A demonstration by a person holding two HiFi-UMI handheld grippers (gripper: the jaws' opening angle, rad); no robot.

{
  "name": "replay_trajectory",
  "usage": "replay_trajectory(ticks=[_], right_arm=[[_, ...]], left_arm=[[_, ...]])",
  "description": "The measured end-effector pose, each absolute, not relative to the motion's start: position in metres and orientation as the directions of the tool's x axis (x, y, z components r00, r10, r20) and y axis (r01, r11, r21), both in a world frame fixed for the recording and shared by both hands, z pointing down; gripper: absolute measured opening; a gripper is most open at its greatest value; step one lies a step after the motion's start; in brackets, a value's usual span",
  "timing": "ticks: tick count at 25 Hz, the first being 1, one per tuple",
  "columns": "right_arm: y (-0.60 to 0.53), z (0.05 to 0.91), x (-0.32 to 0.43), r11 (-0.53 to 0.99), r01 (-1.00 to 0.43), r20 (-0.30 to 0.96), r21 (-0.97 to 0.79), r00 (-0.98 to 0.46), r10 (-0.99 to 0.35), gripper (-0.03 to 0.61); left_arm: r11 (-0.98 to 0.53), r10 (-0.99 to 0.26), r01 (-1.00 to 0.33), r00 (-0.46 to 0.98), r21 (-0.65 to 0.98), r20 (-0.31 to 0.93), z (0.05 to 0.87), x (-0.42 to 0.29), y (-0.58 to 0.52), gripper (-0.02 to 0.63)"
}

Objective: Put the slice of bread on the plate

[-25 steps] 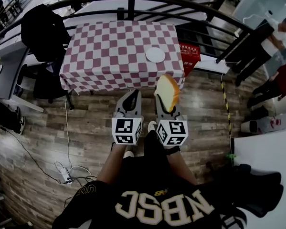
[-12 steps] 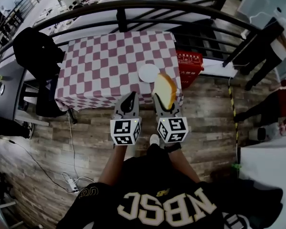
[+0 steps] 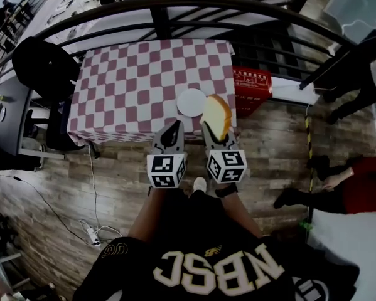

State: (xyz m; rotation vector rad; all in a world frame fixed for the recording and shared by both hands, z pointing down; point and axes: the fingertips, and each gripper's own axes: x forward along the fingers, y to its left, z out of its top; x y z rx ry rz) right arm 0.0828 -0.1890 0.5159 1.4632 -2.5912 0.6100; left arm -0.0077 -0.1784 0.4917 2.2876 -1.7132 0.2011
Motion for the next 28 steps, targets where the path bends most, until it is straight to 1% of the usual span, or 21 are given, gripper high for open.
replay_trajectory(ticks=[6,11,16,21,24,28], right_arm=[[-0.22,0.542,0.068,0.454,-0.839,0.336,-0.301,-0.539,-0.773,0.1],[-0.242,0.584,0.041,0.449,-0.813,0.429,-0.37,-0.579,-0.693,0.1],[-0.256,0.636,0.022,0.376,-0.789,0.521,-0.487,-0.607,-0.6,0.1],[-0.272,0.682,0.01,0.283,-0.752,0.569,-0.596,-0.644,-0.511,0.1],[-0.283,0.708,0.009,0.231,-0.765,0.613,-0.6,-0.627,-0.481,0.1],[-0.295,0.736,0.003,0.203,-0.778,0.674,-0.594,-0.619,-0.403,0.1]], left_arm=[[-0.273,-0.905,-0.952,0.302,0.136,0.3,0.504,-0.017,-0.206,0.026],[-0.279,-0.885,-0.95,0.312,0.143,0.346,0.525,-0.03,-0.234,0.026],[-0.278,-0.86,-0.946,0.324,0.169,0.395,0.548,-0.044,-0.25,0.026],[-0.269,-0.837,-0.943,0.329,0.195,0.438,0.57,-0.056,-0.26,0.026],[-0.264,-0.829,-0.943,0.329,0.202,0.453,0.577,-0.064,-0.263,0.026],[-0.262,-0.82,-0.943,0.329,0.205,0.468,0.584,-0.068,-0.267,0.026]])
